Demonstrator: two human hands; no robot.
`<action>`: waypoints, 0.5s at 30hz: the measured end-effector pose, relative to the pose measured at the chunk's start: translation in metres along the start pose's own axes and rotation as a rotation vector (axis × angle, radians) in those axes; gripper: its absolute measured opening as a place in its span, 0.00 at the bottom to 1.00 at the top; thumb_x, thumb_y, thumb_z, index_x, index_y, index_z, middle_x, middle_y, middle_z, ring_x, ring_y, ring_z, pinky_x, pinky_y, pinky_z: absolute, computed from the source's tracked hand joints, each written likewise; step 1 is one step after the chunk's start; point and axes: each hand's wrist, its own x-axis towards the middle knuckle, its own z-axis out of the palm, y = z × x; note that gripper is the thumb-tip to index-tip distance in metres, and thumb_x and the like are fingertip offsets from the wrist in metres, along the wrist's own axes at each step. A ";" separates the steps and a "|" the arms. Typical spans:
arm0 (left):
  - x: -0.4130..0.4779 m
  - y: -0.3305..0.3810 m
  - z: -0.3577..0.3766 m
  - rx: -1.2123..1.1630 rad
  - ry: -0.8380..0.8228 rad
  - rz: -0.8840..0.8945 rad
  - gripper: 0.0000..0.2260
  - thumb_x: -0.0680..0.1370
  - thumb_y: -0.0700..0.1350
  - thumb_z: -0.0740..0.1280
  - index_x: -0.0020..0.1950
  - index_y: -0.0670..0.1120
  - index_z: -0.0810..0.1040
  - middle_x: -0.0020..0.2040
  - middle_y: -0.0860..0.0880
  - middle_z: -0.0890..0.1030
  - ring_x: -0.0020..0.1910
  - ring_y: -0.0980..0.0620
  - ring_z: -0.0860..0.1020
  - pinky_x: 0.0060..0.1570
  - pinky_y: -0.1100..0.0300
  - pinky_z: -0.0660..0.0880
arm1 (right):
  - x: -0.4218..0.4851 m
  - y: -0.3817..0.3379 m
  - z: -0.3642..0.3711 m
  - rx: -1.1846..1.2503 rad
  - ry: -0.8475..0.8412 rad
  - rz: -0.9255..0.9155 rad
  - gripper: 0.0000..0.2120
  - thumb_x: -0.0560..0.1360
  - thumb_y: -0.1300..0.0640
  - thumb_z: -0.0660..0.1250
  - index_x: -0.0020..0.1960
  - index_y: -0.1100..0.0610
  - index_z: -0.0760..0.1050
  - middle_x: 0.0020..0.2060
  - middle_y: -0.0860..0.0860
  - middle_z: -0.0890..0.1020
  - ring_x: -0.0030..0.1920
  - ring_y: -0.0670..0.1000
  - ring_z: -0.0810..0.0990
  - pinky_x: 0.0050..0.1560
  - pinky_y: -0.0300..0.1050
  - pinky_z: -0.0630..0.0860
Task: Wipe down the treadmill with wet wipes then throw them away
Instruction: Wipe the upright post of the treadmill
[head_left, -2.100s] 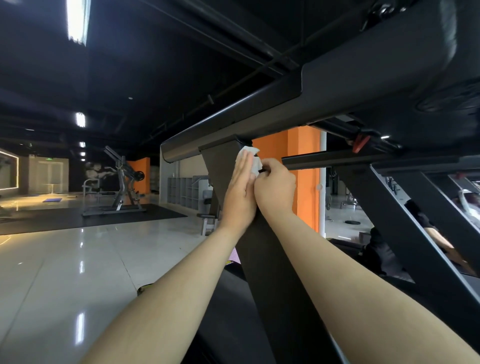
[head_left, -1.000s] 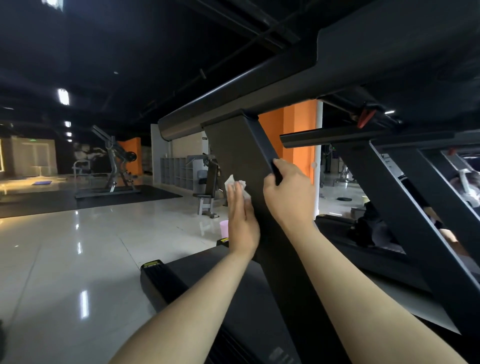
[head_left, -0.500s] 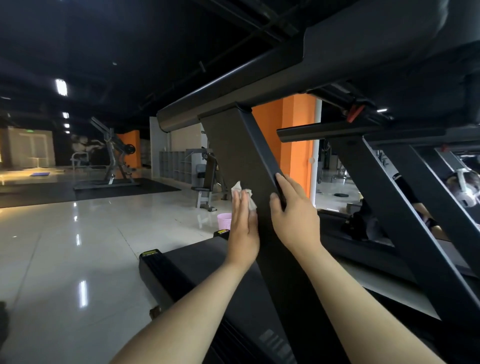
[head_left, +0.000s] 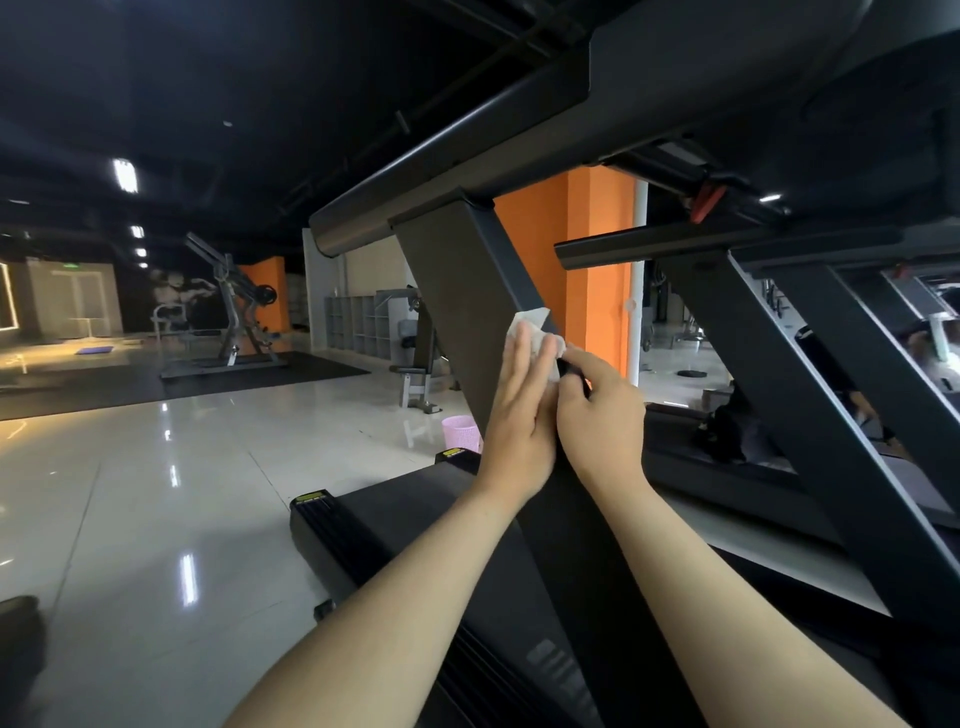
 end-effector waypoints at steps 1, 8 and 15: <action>-0.004 -0.002 0.002 -0.023 0.011 -0.009 0.25 0.86 0.47 0.57 0.81 0.64 0.55 0.83 0.61 0.45 0.81 0.58 0.43 0.80 0.44 0.50 | 0.001 0.002 0.000 0.004 0.011 0.023 0.18 0.80 0.64 0.59 0.63 0.53 0.81 0.54 0.42 0.83 0.49 0.32 0.77 0.52 0.22 0.68; -0.061 -0.017 0.007 -0.156 0.112 -0.370 0.21 0.88 0.46 0.52 0.76 0.67 0.54 0.77 0.73 0.47 0.77 0.71 0.42 0.81 0.55 0.43 | 0.002 0.008 0.006 -0.013 0.025 0.031 0.17 0.79 0.62 0.60 0.64 0.54 0.81 0.62 0.48 0.82 0.64 0.49 0.79 0.69 0.46 0.73; -0.065 0.006 0.026 -0.148 0.115 -0.330 0.22 0.87 0.48 0.54 0.79 0.65 0.55 0.81 0.65 0.45 0.78 0.68 0.40 0.81 0.53 0.42 | 0.001 0.014 -0.002 0.049 -0.016 0.045 0.17 0.78 0.65 0.62 0.63 0.55 0.81 0.60 0.48 0.83 0.62 0.46 0.79 0.67 0.46 0.74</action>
